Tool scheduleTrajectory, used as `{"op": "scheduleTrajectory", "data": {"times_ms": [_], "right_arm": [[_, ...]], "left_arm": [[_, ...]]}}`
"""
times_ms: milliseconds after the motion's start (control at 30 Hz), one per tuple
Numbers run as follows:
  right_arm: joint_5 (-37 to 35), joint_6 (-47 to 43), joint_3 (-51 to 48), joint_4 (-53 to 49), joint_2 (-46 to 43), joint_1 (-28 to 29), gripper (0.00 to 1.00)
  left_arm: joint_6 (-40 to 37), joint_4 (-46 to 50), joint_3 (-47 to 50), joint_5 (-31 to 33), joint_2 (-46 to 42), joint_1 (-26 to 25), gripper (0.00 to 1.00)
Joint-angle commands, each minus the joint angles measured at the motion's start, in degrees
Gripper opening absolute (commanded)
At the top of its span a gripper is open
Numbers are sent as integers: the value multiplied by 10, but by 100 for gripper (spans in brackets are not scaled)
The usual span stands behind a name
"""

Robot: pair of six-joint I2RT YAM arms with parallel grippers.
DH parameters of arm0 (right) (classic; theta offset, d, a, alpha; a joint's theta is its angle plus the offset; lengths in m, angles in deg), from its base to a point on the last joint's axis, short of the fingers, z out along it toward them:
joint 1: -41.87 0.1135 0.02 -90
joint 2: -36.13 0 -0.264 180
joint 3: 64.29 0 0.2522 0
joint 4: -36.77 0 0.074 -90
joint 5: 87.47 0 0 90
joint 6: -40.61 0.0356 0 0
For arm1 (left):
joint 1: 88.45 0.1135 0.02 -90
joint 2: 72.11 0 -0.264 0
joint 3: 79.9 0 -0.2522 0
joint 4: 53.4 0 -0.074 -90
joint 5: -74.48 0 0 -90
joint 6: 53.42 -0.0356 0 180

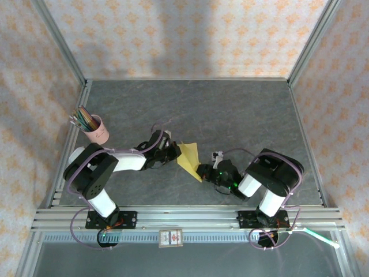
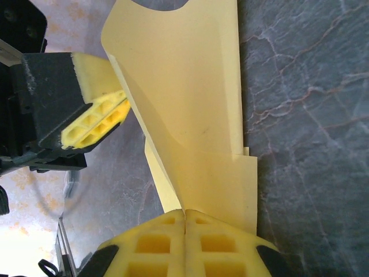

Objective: Fold a paper plane with a square sheet of paper (pick it up from the middle)
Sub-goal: Fourth fold the wing at the center of the table.

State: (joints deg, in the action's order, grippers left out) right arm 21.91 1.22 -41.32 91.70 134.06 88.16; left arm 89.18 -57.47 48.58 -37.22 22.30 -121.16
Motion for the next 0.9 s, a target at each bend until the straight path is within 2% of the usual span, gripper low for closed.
{"op": "scheduleTrajectory", "data": {"times_ms": [0, 200, 433, 867], "right_arm": [[-20, 12, -11, 20, 6, -3, 0], [-24, 25, -18, 43, 17, -3, 0], [-28, 34, -25, 61, 28, -3, 0], [-27, 37, -29, 78, 44, -3, 0]], "left_arm": [[-2, -1, 3, 8, -24, -3, 7], [18, -50, 9, -29, -22, -30, 0], [32, -82, -5, -51, 15, -57, 0], [15, -67, -44, -63, 62, -61, 0]]}}
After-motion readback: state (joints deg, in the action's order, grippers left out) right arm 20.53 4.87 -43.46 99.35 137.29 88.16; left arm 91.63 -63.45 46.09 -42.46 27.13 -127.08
